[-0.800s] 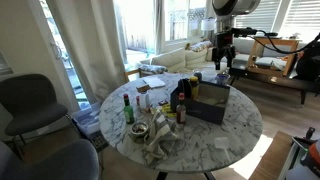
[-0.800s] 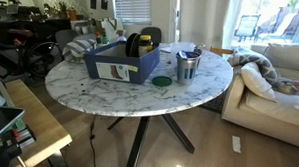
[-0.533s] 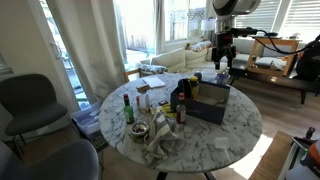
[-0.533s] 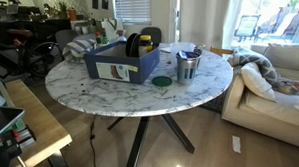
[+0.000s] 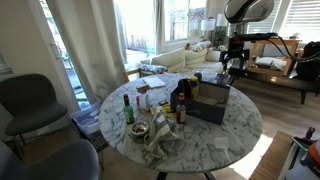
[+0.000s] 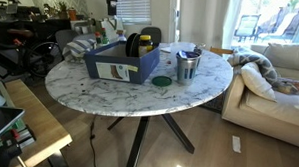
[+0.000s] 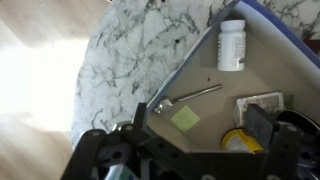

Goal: Remove the glasses from the clear cup and put them in the spectacle case

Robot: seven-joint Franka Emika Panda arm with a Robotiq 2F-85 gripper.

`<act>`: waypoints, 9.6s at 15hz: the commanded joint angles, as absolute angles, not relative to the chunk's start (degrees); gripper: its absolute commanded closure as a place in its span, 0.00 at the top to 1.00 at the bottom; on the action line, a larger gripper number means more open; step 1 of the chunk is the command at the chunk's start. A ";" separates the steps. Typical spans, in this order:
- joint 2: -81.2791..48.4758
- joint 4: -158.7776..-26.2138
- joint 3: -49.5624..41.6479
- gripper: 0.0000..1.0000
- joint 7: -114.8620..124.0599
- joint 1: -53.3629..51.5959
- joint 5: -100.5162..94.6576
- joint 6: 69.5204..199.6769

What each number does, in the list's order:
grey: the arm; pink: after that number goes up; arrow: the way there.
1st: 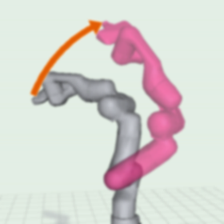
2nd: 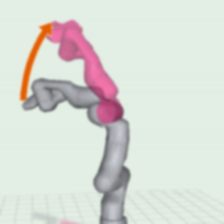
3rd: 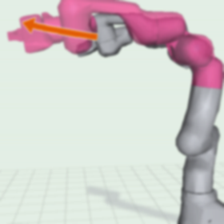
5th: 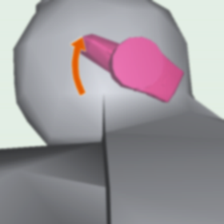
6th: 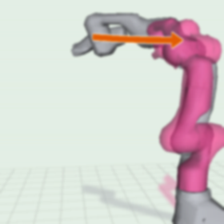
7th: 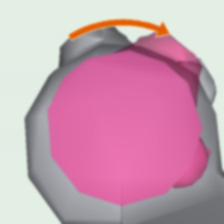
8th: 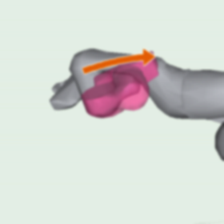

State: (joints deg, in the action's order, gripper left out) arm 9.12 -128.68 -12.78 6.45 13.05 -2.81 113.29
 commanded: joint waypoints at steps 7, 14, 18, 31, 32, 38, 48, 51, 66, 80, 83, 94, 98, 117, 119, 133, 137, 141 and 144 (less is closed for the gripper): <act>3.26 -127.83 -14.05 1.00 17.48 15.13 -1.76 124.78; -9.67 -124.78 -18.07 1.00 28.26 17.44 1.51 148.49; -9.07 -125.73 -18.98 1.00 27.27 16.63 0.60 148.33; -29.16 -101.92 -24.17 1.00 65.01 10.77 -3.28 147.02; -30.51 -99.23 -24.94 1.00 68.66 10.10 -3.72 146.07; -31.48 -95.33 -24.53 1.00 79.39 9.49 -5.14 141.69; -34.46 -89.42 -24.43 0.88 89.38 6.61 -6.06 136.01; -34.94 -88.68 -24.21 0.63 92.05 6.61 -6.52 133.02; -41.37 -86.35 -24.62 0.46 99.73 7.69 -6.79 134.75; -44.27 -86.31 -24.58 0.00 97.55 6.74 -6.84 143.50; -42.70 -84.73 -23.95 0.00 95.61 6.93 -6.63 143.16; -33.26 -88.35 -14.72 0.63 73.03 12.44 -0.10 141.95; -30.17 -91.94 -13.53 0.92 60.17 15.09 3.00 135.95; -39.73 -86.37 -17.94 0.65 64.17 13.87 2.11 135.71; -40.71 -85.41 -18.06 0.68 64.52 14.10 2.33 135.61; -43.61 -87.58 -17.17 0.37 59.39 14.21 3.65 144.38; -43.98 -87.00 -18.07 0.28 58.47 13.65 2.85 144.16; -43.97 -86.02 -17.52 0.32 59.34 13.97 4.23 142.35; -42.55 -84.90 -16.20 0.05 58.93 14.61 6.29 137.99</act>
